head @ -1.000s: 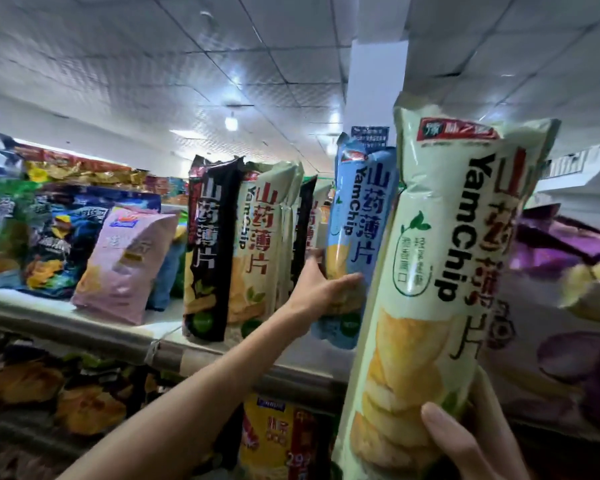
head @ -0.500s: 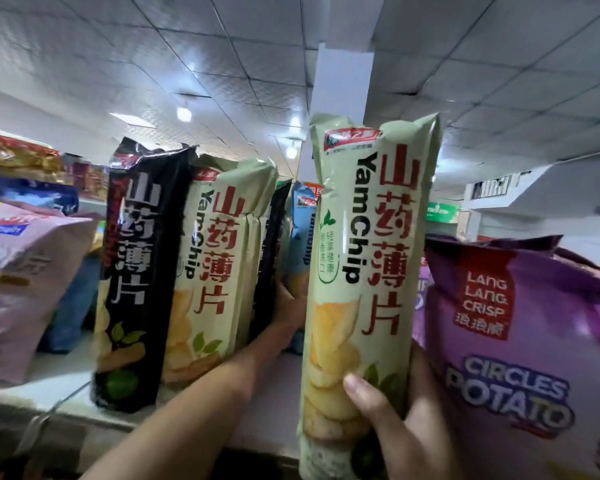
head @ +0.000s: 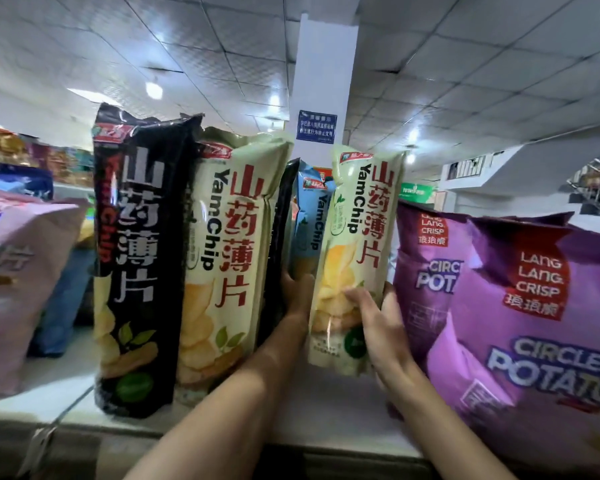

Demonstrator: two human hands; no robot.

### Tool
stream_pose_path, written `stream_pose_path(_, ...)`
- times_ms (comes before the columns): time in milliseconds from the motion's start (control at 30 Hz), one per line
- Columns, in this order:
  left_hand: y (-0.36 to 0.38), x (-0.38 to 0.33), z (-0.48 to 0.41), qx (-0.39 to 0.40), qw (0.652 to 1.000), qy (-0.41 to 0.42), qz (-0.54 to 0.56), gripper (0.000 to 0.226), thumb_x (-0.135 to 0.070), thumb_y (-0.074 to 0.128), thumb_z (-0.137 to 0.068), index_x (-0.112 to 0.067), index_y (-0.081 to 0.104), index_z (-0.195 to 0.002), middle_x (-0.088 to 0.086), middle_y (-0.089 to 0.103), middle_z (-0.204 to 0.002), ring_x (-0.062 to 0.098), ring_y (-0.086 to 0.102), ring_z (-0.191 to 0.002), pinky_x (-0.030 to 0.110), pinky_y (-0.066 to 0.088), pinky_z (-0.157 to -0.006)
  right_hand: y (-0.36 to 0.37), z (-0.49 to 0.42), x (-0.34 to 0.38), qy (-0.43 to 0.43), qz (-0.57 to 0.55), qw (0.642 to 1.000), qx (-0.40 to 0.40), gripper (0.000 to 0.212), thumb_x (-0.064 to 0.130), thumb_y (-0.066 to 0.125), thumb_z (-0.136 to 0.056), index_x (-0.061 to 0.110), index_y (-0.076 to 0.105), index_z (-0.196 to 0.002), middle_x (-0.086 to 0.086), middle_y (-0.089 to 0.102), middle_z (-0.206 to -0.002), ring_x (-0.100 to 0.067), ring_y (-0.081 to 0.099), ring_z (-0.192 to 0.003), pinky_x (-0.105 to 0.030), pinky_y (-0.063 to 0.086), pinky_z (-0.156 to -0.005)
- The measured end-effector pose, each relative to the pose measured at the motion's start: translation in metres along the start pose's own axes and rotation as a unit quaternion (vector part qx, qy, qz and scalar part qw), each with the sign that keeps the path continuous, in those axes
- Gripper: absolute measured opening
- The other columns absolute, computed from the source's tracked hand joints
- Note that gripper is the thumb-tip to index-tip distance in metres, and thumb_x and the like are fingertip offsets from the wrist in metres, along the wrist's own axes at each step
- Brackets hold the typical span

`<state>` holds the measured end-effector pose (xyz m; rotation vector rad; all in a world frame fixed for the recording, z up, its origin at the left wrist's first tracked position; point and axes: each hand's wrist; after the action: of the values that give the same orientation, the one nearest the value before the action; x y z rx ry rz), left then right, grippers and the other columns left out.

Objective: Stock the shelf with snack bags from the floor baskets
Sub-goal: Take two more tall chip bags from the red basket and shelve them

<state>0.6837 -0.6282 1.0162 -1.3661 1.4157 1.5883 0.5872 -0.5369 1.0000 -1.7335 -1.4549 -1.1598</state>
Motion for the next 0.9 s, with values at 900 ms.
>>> stream_pose_path(900, -0.029, 0.025, 0.052, 0.034, 0.993, 0.075, -0.082, 0.073, -0.009, 0.049, -0.095, -0.036, 0.017, -0.154, 0.002, 0.036, -0.156, 0.025, 0.030, -0.146, 0.052, 0.023, -0.120, 0.051, -0.050, -0.054, 0.116, 0.018, 0.992, 0.039, 0.033, 0.016, 0.036, -0.103, 0.009, 0.051, -0.132, -0.014, 0.064, -0.121, -0.026, 0.061, -0.109, -0.034, 0.049, -0.091)
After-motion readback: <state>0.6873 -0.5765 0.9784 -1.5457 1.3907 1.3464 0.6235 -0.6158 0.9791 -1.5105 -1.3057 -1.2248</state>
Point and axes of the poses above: each hand's wrist, its own z-axis away from the middle knuckle, its own y-axis out of the palm, x = y × z
